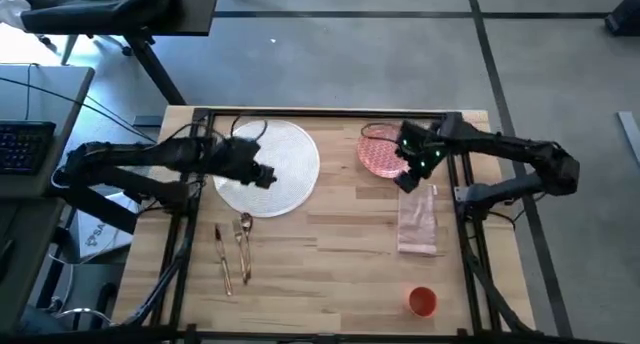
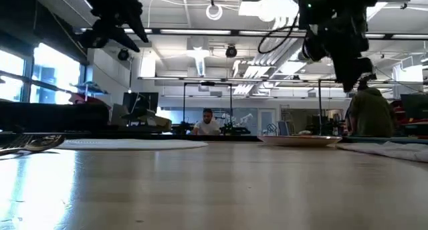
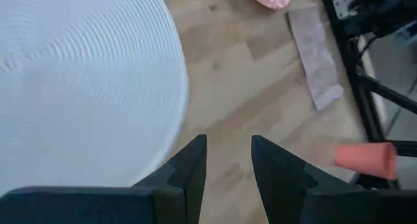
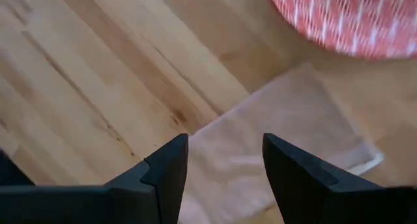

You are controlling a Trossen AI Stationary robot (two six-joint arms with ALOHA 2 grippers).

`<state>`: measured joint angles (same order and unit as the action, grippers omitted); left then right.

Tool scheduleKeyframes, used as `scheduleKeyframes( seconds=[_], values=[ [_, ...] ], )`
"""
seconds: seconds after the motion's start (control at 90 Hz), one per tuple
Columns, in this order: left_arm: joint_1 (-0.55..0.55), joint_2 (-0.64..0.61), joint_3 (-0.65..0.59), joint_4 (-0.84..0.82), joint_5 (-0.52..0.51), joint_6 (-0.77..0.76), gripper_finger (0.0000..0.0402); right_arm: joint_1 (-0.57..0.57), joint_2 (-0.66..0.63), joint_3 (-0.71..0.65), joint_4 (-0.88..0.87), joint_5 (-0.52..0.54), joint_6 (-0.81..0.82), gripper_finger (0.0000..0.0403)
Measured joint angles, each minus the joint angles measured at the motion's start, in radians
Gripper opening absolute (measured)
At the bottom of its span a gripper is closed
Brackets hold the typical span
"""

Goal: Set table place
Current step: Fold the pink napkin

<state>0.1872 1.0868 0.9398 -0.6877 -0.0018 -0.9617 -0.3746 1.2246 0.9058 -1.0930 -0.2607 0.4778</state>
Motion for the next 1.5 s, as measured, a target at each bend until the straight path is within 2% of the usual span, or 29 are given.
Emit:
scheduleKeyframes(
  seconds=[0.111,0.2,0.378,0.589,0.889,1.133,1.278,1.5],
  values=[
    [0.088,0.056,0.000,0.027,0.101,0.092,0.0103,0.039,-0.028,-0.071,0.013,-0.001,0.100,0.0177],
    [0.115,0.097,0.000,0.074,0.143,0.133,0.0103,0.071,-0.055,-0.098,0.010,-0.002,0.160,0.0177],
    [0.111,0.189,0.000,0.188,0.158,0.155,0.0103,0.122,-0.099,-0.135,-0.002,-0.005,0.303,0.0177],
    [0.083,0.279,0.000,0.308,0.239,0.152,0.0103,0.158,-0.106,-0.241,-0.043,-0.035,0.492,0.0177],
    [0.045,0.292,0.000,0.343,0.259,0.136,0.0103,0.173,-0.098,-0.299,0.022,-0.012,0.551,0.0177],
    [0.045,0.291,0.000,0.346,0.257,0.137,0.0103,0.173,0.032,-0.299,0.024,0.008,0.565,0.0177],
    [0.045,0.291,0.000,0.345,0.258,0.153,0.0103,0.173,0.107,-0.299,0.015,-0.037,0.527,0.0177],
    [0.045,0.291,0.000,0.345,0.257,0.197,0.0103,0.173,0.144,-0.299,0.011,-0.058,0.516,0.0170]
  ],
)
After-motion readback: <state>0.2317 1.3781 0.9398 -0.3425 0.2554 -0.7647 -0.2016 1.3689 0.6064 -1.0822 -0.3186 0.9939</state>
